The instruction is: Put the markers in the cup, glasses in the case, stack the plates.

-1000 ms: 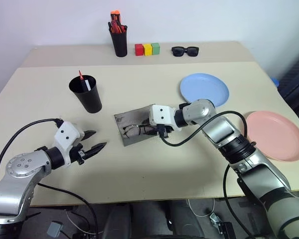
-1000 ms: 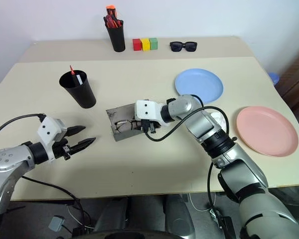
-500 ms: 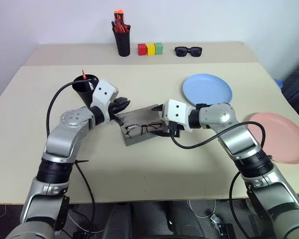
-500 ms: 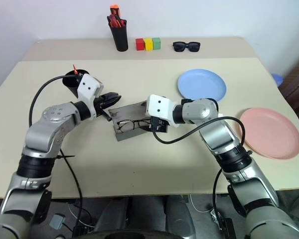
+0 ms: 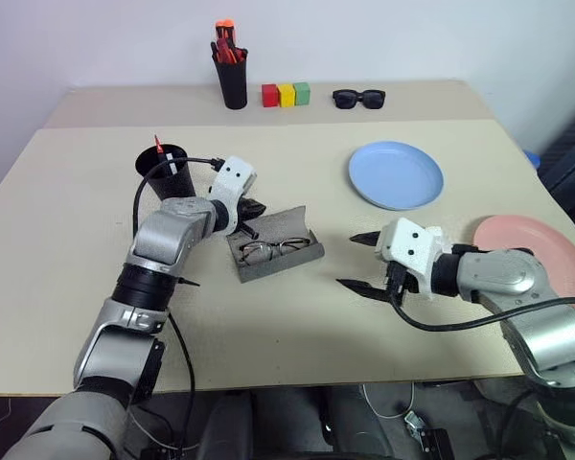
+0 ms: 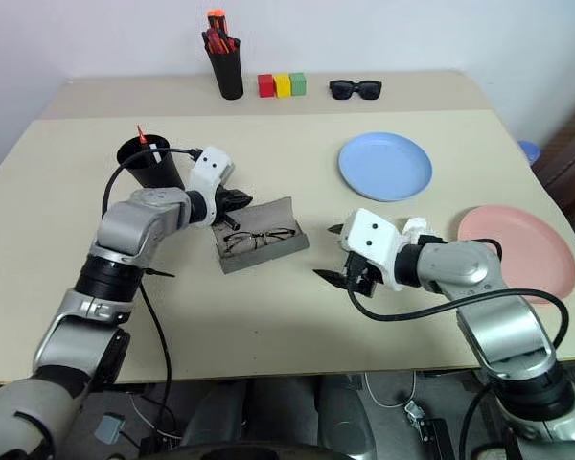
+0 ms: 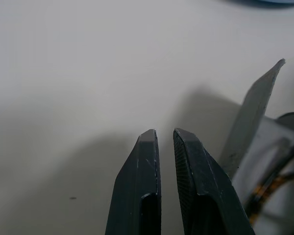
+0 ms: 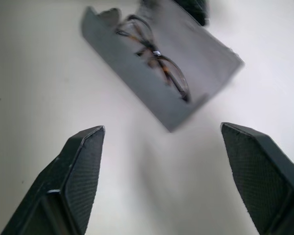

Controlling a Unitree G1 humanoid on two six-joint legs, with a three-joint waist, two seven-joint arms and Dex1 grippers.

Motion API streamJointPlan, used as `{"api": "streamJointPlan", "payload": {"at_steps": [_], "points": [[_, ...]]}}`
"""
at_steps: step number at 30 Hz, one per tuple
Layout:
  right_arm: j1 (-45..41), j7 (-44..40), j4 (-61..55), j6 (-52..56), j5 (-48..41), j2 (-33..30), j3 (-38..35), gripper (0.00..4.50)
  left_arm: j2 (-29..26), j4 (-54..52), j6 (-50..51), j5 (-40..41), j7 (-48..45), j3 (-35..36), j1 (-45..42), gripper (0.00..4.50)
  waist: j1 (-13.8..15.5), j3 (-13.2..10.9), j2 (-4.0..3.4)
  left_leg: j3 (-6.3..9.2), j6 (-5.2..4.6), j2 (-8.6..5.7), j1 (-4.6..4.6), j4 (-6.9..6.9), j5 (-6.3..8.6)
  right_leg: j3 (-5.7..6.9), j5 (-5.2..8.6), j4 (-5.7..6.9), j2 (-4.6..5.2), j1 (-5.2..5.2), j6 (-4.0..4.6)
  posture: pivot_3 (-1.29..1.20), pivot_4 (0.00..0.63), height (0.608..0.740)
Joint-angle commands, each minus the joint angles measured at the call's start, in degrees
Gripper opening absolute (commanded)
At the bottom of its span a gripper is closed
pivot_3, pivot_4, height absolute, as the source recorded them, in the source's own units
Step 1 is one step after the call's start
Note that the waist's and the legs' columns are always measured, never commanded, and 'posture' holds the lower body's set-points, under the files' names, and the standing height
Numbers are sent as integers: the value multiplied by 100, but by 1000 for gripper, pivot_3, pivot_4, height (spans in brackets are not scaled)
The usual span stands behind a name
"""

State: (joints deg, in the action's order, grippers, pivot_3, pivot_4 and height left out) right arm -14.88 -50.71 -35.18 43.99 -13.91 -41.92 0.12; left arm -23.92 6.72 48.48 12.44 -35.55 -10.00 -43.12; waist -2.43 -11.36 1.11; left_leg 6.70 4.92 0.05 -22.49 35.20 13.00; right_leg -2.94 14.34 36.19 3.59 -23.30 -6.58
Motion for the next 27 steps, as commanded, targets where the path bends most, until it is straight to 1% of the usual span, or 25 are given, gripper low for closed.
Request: {"api": "streamJointPlan", "payload": {"at_steps": [1, 7, 11, 14, 16, 19, 22, 27], "points": [[51, 283, -184, 161, -360, 175, -430, 3851, -229, -509, -211, 98, -438, -89, 303, 501, 2, 0, 0, 0, 0, 0, 1, 0, 0, 0, 0, 0, 0, 1, 0, 0, 150, 740], [144, 534, 119, 17, -479, 247, -464, 3851, -602, -1394, -222, 297, -1033, -261, 846, 501, 5, 0, -1, 0, 0, 0, 1, -2, 0, -1, 1, -1, 1, 2, 1, 0, 150, 740], [68, 710, 370, -64, -548, 349, -462, 3851, -897, -1898, -364, 185, -1202, -460, 1241, 501, -10, 1, -1, 0, 0, 0, 3, 0, 0, -1, 2, -1, 0, 6, 3, 0, 150, 740], [-87, 913, 661, -139, -439, 371, -425, 3851, -1069, -2157, -454, 151, -1263, -511, 1435, 501, 6, 1, -1, 0, -1, 0, 3, -1, 0, -1, 2, -1, 0, 5, 3, 0, 150, 740], [-324, 1175, 1049, -278, -161, 371, -305, 3851, -1174, -2297, -630, 111, -1287, -498, 1587, 501, -9, 1, -1, 0, 0, 0, 2, 0, 0, -2, 2, -3, 1, 6, 3, 0, 150, 740], [-730, 1565, 1769, -640, 450, 338, 76, 3851, -1052, -2236, -1159, 107, -1148, -280, 1711, 501, -6, 2, -2, -4, 0, 0, 5, 0, 0, -4, 10, -4, 1, 6, 20, 0, 150, 740], [-1276, 1941, 2934, -1390, 1369, 340, 734, 3851, -823, -1988, -1712, 226, -993, 137, 1792, 501, 0, 1, -2, -4, -1, 0, 2, -1, 0, -4, 11, -5, 1, 5, 22, 0, 150, 740], [-2065, 2264, 4692, -2328, 2011, 611, 1159, 3851, -707, -1998, -2047, 459, -1014, 556, 1996, 501, -6, 1, -3, -6, -1, 0, -1, -4, 0, -4, 0, -5, 2, -2, 4, 0, 150, 740]]}}
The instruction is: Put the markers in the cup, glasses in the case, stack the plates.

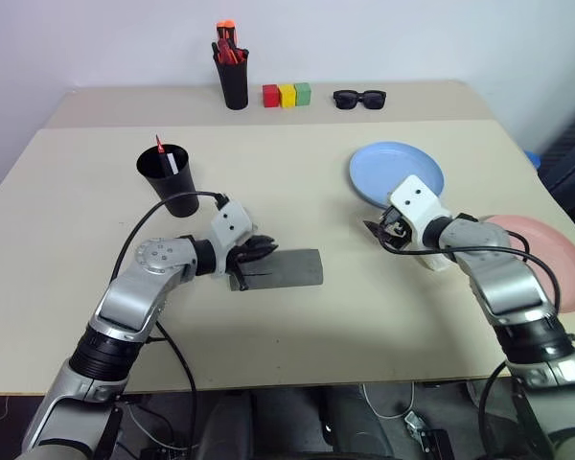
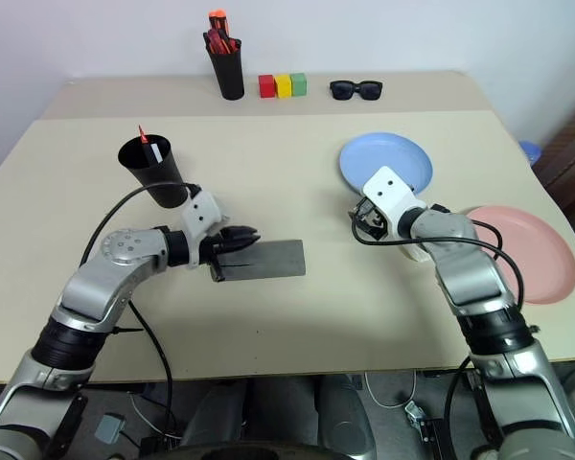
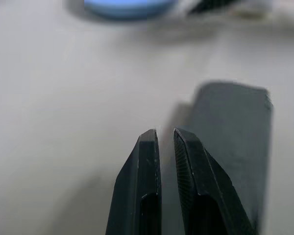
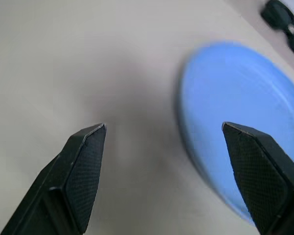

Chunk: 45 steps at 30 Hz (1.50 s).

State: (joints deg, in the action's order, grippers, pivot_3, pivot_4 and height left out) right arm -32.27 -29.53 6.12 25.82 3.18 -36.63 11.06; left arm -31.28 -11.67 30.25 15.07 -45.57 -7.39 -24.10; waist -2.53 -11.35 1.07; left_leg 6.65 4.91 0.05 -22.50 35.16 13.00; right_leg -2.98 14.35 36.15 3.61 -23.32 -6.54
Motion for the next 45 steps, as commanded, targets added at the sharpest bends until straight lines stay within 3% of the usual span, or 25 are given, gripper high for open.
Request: {"api": "streamJointPlan", "payload": {"at_steps": [1, 2, 5, 11, 18, 22, 28, 31, 37, 45], "points": [[-459, 196, 867, -660, 412, 134, 129, 3851, 43, -217, -221, 278, -25, 368, 146, 501, 0, 0, 0, 0, 0, 0, -1, -2, 0, 0, 0, 0, 0, -1, 0, 0, 150, 740], [-584, 257, 1169, -851, 545, 167, 209, 3851, 59, -291, -225, 364, -44, 438, 205, 501, -4, 0, 0, 0, 0, 0, -1, -2, 0, 0, 0, 0, 0, -1, -1, 0, 150, 740], [-852, 405, 1832, -1177, 717, 300, 233, 2971, 38, -575, -129, 537, -54, 553, 380, 447, -2, 0, 0, 0, 0, 0, -1, -1, 0, 0, -1, 0, 0, -1, -1, 0, 150, 740], [-879, 448, 1962, -1489, 893, 322, 167, 23, 37, -963, -34, 789, 34, 705, 655, 447, 5, 0, -1, 0, 0, 0, -1, 1, 0, 0, -1, 2, 0, 1, -1, 0, 150, 740], [219, 58, -405, -571, 744, -465, -674, 23, 144, -1092, -84, 820, -99, 357, 608, 447, 88, -3, -6, 3, 0, -2, -5, 0, 0, 0, -1, 2, 1, 0, -1, 0, 150, 740], [1777, -743, -2171, 329, 365, -1368, -1993, 23, 259, -744, -211, 801, -305, 134, 314, 447, 214, -1, -11, 3, -1, -2, -2, 5, 1, 1, 1, 0, 0, 7, -2, 0, 150, 740], [3676, -1592, -3272, 1041, -2, -1834, -3702, 23, 465, -87, -574, 709, -681, -163, -168, 447, 141, 1, -15, -2, -9, -2, 6, 10, 5, -3, 5, -3, -1, 16, -3, 0, 150, 740], [3994, -1545, -3326, 1146, -99, -1686, -3878, 980, 625, 296, -800, 637, -849, -310, -431, 447, 109, 3, -18, -8, -9, -2, 11, 14, 5, -6, 11, -3, -1, 17, 17, 0, 150, 740], [3864, -1290, -3573, 983, -138, -1484, -3504, 3947, 730, 511, -986, 552, -900, -336, -536, 447, 104, 3, -18, -10, -9, -2, 9, 22, 5, -9, 10, -3, 0, 19, 21, 0, 150, 740], [3056, -746, -2650, 520, 78, -924, -2105, 3947, 642, 162, -895, 530, -663, -219, -247, 447, 150, 2, -16, -8, -9, -2, 6, 20, 5, -9, 10, -5, 1, 19, 18, 0, 150, 740]]}}
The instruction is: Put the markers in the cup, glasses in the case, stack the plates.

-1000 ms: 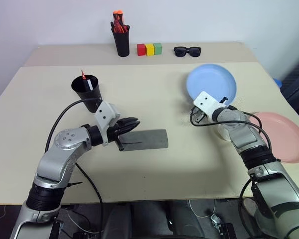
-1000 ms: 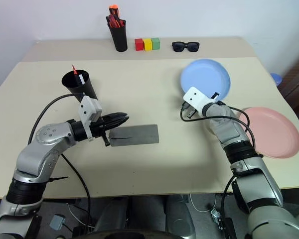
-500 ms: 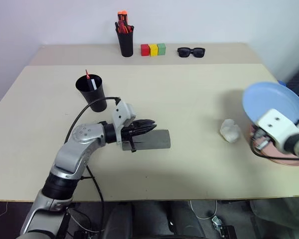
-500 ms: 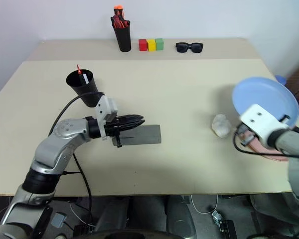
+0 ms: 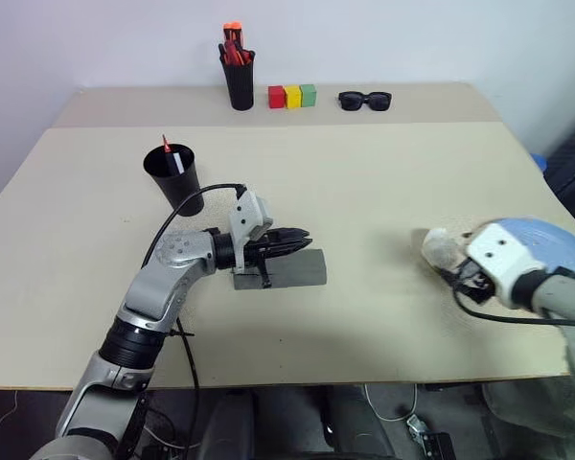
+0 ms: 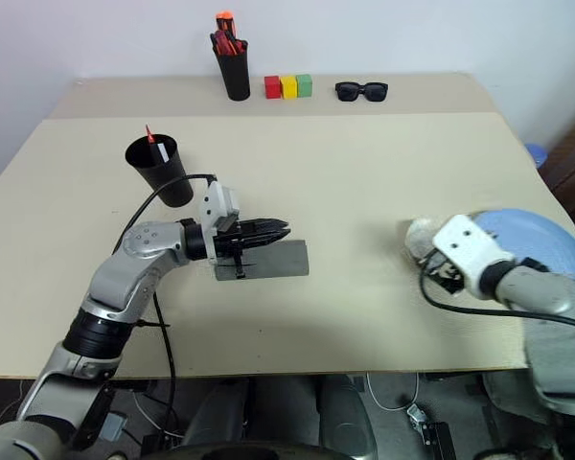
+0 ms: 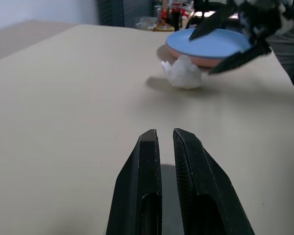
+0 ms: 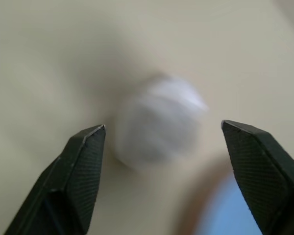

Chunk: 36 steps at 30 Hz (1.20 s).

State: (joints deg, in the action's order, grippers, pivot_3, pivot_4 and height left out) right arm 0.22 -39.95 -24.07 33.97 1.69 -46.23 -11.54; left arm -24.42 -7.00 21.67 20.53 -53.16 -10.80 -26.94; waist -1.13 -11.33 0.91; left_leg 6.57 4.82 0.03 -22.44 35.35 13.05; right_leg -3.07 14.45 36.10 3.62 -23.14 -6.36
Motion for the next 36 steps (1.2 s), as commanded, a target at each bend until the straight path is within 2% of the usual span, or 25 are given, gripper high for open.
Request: {"api": "streamJointPlan", "payload": {"at_steps": [1, 4, 9, 10, 11, 18, 21, 25, 28, 32, 36], "points": [[-289, 416, 557, -359, 295, 74, 234, 3947, -57, -345, -23, -10, 127, 137, 63, 447, 26, 0, 0, 0, 0, 0, -1, 0, 0, 0, 0, 0, 1, 0, 0, 0, 150, 740], [-536, 608, 1022, -408, 390, 79, 366, 3128, -127, -455, 15, -1, 199, 188, 164, 447, 28, 0, 0, 0, 0, 0, -2, -1, 0, 0, 0, 0, 1, 0, 0, 0, 150, 740], [-454, 577, 819, -451, 334, -97, 150, 500, -112, -562, 29, 77, 312, 234, 245, 447, 27, 0, 0, 2, 0, 0, 0, -8, 0, 1, -8, 2, -1, -2, -17, 0, 150, 740], [-406, 575, 731, -442, 324, -134, 64, 74, -97, -558, 39, 102, 320, 238, 245, 447, 27, 0, 0, 2, 0, 0, 0, -7, 0, 1, -8, 2, -1, -2, -17, 0, 150, 740], [-360, 610, 653, -375, 340, -185, -78, 24, -75, -533, 59, 127, 325, 234, 233, 447, 28, 0, 0, 1, 0, 0, 0, -7, 0, 1, -8, 1, -1, -2, -17, 0, 150, 740], [208, 703, 433, 376, 504, -589, -1374, 24, 182, -1, 128, 330, 365, 388, -59, 447, 48, 1, -1, 1, 0, 0, 0, -4, 0, 1, -7, 1, -2, -1, -16, 0, 150, 740], [448, 816, 435, 361, 597, -575, -1490, 1015, 270, 180, 255, 461, 331, 479, -123, 447, 26, 3, 1, 2, -1, 0, 0, -7, 0, 1, -8, 1, -2, -1, -18, 0, 150, 740], [455, 1008, 482, 125, 776, -704, -1448, 3062, 189, 219, 130, 339, 340, 515, -54, 447, -26, 5, -3, -1, 0, 0, 6, -6, 0, -2, -8, 4, -2, -1, -16, 0, 150, 740], [210, 964, 367, -230, 642, -637, -1279, 3062, 101, 117, 52, 308, 523, 729, 107, 447, -47, 5, -4, -1, 0, 0, 7, -4, 0, -2, -7, 5, -2, -1, -12, 0, 150, 740], [-306, 595, 252, -640, -98, -205, -994, 3062, -243, -146, -39, 270, 724, 1179, 702, 447, -124, 5, -4, 0, 0, 1, 7, -8, 0, -2, -9, 6, -3, -1, -17, 0, 150, 740], [-994, 211, 406, -622, -1310, 590, -865, 3062, -690, -243, -261, 126, 1092, 2033, 1571, 447, -169, 3, -1, 2, -1, 3, 8, -12, 0, -2, -9, 6, -3, -2, -19, 0, 150, 740]]}}
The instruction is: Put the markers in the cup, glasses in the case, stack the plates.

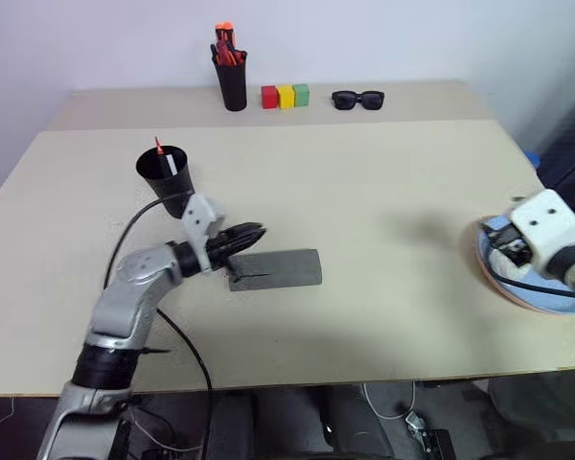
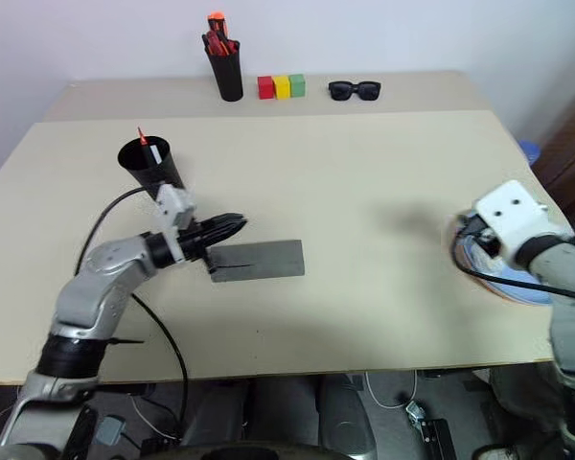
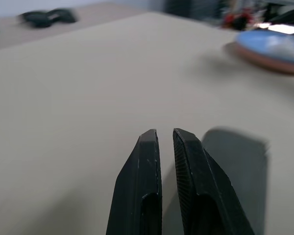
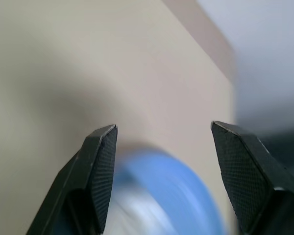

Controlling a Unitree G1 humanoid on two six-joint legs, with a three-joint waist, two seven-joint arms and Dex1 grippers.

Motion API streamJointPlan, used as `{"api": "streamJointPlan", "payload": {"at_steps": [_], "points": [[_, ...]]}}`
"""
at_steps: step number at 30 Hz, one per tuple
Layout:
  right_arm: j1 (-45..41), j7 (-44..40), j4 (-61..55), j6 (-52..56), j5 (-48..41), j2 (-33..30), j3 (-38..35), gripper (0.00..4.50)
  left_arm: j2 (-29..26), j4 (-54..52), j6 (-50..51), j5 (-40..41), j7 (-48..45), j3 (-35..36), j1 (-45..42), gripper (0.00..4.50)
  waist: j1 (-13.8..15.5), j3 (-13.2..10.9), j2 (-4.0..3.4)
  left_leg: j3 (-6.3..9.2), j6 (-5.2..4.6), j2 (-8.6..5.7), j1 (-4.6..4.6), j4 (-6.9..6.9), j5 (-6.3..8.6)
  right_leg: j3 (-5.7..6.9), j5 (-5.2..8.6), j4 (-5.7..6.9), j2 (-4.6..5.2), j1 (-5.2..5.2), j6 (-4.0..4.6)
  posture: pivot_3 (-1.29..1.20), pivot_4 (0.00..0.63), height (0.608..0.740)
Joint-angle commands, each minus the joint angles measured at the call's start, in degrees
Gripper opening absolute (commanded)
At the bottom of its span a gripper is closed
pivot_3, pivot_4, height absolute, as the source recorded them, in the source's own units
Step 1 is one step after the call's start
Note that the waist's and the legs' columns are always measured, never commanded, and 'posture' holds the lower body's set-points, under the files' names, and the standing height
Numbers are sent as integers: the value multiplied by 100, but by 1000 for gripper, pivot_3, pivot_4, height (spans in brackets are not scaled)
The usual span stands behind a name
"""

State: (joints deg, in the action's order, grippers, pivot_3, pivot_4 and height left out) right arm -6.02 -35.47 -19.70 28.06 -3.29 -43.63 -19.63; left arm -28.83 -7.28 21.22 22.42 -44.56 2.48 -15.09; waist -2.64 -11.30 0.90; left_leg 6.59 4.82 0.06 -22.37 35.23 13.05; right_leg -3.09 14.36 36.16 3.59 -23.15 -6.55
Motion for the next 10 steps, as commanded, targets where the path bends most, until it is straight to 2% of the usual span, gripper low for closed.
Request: {"api": "streamJointPlan", "payload": {"at_steps": [1, 5, 10], "points": [[-493, -334, 58, -4, -1020, 432, -68, 3062, -300, -239, -214, -50, 330, 846, 514, 447, -17, -1, -2, 0, 0, 1, 1, -2, 0, -1, 0, 0, 0, -1, 1, 0, 150, 740], [-724, -686, 465, 6, -1453, 541, 149, 3062, -445, -260, -398, -233, 649, 1224, 1009, 447, 130, -1, -2, 0, 0, -2, -6, 6, 0, 1, 10, -8, 5, 5, 19, 0, 150, 740], [-952, -1029, 874, -149, -1471, 474, 723, 3062, -420, -630, -486, -333, 984, 1455, 1485, 447, 172, -1, -1, -2, 0, -4, -6, 2, 0, 1, 11, -13, 7, 4, 21, 0, 150, 740]]}}
